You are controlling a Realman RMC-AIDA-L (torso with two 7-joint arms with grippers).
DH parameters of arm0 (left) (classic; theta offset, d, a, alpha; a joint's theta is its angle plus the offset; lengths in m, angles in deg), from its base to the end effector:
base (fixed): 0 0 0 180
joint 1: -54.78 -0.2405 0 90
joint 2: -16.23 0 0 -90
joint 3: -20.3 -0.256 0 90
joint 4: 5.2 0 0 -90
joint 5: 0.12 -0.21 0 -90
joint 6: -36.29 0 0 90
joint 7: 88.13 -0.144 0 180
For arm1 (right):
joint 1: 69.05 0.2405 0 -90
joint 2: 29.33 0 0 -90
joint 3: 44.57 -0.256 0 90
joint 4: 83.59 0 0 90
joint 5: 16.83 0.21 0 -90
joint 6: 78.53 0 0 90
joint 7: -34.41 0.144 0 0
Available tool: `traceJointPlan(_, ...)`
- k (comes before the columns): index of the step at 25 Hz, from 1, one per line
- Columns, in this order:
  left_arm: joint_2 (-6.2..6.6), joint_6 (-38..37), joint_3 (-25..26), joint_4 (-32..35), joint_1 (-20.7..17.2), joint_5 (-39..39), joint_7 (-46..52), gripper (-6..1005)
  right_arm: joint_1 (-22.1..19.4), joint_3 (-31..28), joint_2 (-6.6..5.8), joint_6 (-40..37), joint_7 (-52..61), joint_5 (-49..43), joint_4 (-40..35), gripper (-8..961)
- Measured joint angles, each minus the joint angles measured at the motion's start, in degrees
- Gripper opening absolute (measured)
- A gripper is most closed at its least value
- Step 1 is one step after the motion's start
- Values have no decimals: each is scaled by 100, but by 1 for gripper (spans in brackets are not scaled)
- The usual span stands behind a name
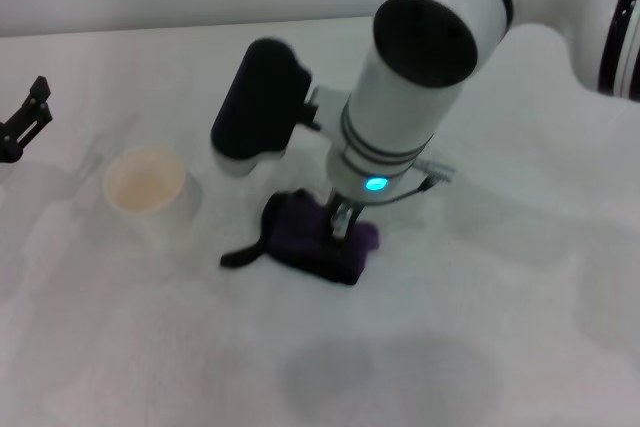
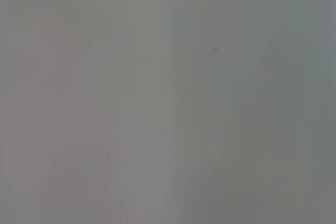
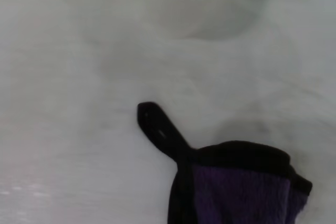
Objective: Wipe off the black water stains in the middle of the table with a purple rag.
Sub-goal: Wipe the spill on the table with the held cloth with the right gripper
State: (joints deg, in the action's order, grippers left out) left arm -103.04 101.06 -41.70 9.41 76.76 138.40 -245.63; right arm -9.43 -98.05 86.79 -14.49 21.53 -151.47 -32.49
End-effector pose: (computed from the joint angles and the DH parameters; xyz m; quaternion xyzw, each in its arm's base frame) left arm -0.3307 0.3323 -0.0008 -0.7768 -0.1735 -0.2747 0.5395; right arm 0.1288 0.3581 -0.1283 -0.9247 0.1717 -0.2990 0.1614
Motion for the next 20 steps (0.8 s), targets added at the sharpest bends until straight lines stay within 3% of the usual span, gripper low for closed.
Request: traceJointPlan(20, 22, -124, 39, -35, 35, 18, 0, 884, -1407, -2683, -83, 1330, -204, -2412, 896, 246)
